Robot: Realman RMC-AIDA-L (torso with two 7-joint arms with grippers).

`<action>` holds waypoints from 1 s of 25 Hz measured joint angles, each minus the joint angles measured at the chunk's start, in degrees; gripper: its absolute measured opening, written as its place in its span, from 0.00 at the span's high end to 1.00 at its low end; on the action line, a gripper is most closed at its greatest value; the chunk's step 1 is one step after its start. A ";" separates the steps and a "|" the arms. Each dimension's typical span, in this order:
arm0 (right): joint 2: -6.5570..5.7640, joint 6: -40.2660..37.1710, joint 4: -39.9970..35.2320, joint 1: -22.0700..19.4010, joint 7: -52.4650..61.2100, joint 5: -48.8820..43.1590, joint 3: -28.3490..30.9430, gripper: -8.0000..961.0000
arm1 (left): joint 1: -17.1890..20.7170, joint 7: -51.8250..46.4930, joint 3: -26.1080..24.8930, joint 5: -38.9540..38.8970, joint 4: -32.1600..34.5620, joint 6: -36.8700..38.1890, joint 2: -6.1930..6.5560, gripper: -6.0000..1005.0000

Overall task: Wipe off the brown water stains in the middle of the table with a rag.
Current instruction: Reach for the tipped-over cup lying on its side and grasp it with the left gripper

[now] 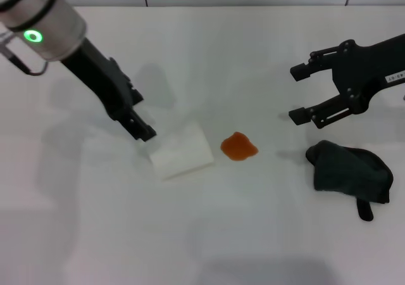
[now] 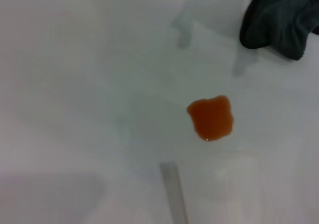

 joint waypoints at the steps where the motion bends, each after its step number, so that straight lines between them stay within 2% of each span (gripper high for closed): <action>1: 0.02 0.01 0.08 0.13 0.00 0.00 -0.15 0.09 | -0.45 -0.01 0.33 0.23 -0.55 -0.38 -0.35 0.19; 9: 0.39 0.04 -0.02 -0.10 0.00 0.00 -0.61 0.09 | -1.91 -1.11 4.74 3.61 -2.71 -2.99 -4.15 0.20; 17: 0.60 -0.07 -0.06 -0.58 -0.32 0.00 -0.62 0.09 | -1.51 -1.46 4.94 3.12 -3.62 -6.31 -4.43 0.21; 25: 0.59 0.02 -0.08 -0.19 -0.38 0.00 -1.05 0.09 | -1.55 -2.03 8.20 0.62 -7.03 -9.32 -4.62 0.21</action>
